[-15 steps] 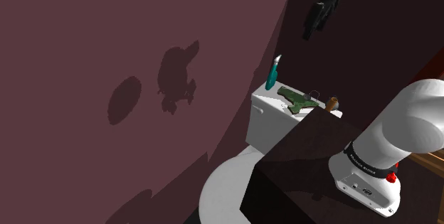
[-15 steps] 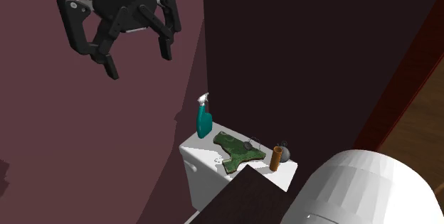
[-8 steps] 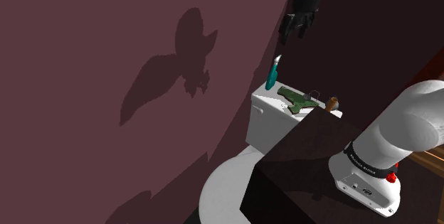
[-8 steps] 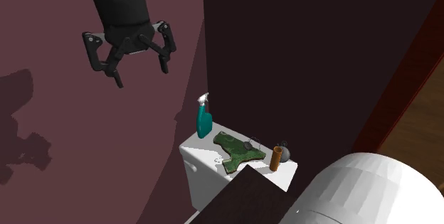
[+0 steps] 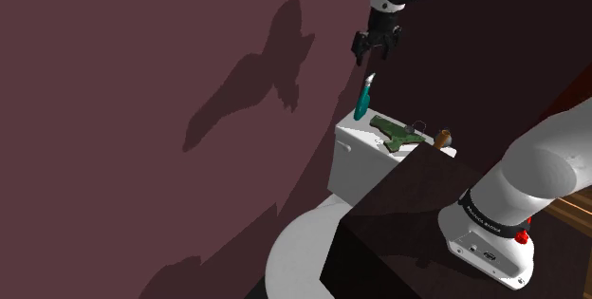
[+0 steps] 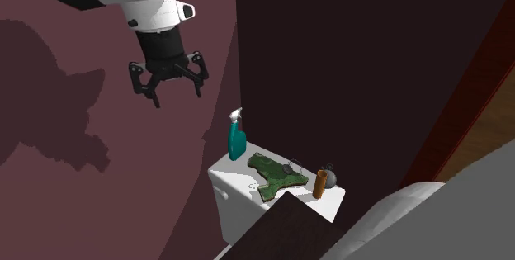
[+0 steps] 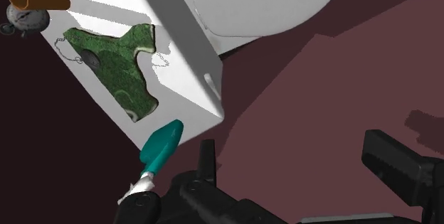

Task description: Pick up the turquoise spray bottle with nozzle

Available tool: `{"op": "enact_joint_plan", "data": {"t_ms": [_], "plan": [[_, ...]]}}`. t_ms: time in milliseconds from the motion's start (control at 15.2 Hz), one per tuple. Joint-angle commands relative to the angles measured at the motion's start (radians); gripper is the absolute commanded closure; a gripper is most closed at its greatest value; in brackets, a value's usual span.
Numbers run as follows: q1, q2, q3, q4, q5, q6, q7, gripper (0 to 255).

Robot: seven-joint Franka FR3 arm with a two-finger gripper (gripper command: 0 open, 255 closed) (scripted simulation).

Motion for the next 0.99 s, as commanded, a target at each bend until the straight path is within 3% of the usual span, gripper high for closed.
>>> {"op": "enact_joint_plan", "data": {"t_ms": [0, 924], "plan": [[-0.018, 0.064, -0.002, 0.024, -0.012, 0.037, 0.049, 0], [-0.107, 0.538, -0.086, 0.316, -0.061, 0.192, 0.332, 0]]}}
